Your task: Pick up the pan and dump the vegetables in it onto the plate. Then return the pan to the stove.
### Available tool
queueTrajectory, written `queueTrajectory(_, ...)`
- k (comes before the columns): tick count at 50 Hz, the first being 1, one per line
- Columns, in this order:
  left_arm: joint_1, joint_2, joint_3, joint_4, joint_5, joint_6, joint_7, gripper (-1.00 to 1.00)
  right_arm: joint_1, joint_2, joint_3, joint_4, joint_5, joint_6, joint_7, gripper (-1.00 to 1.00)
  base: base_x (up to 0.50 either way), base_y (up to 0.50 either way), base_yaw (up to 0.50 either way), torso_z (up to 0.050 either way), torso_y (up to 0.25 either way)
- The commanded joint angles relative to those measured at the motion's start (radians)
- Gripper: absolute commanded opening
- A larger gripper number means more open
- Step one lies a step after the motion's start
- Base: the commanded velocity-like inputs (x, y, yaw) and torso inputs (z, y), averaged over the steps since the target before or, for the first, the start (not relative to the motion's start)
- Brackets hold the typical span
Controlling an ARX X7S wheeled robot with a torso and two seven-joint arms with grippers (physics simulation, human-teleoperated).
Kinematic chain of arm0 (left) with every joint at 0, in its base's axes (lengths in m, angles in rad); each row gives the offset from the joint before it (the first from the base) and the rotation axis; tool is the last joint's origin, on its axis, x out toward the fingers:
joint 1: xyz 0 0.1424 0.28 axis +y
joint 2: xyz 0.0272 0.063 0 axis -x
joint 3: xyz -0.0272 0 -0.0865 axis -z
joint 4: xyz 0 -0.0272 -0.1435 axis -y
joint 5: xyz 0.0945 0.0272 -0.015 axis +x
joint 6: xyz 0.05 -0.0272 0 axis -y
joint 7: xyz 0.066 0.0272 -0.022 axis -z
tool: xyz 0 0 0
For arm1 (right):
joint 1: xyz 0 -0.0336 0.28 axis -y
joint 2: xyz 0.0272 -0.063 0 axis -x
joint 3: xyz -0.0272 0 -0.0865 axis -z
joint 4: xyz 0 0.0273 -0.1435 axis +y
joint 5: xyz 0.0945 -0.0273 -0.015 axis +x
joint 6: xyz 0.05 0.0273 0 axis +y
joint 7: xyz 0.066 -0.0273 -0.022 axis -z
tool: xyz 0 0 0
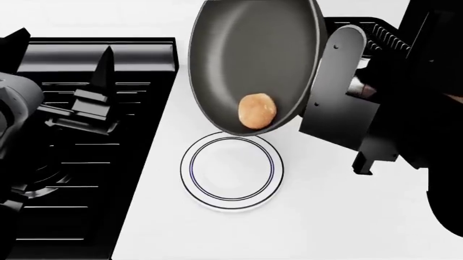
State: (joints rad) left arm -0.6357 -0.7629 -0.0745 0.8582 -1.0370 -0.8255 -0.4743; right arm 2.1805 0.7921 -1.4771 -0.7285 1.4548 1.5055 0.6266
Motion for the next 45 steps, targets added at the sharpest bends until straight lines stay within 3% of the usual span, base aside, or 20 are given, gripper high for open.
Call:
queueTrajectory(1,0.014,0.001,0.003,-0.005,0.013,0.013,0.007,1.0,0.035,-0.038,-0.006,-0.007,-0.042,0.018,0.068,-1.0,0.0,0.0,0.0,0.0,0.0)
queueTrajectory(24,0.054,0.003,0.003,-0.022,0.049,0.047,0.025,1.0,0.045,-0.056,-0.086,0.004,-0.072,0.001,0.091,-1.0,0.0,0.0,0.0,0.0,0.0)
queueTrajectory(45,0.059,0.0,-0.004,-0.017,0.039,0.058,0.021,1.0,0.132,-0.111,-0.106,-0.012,0.082,0.035,0.243,-1.0,0.0,0.0,0.0,0.0,0.001)
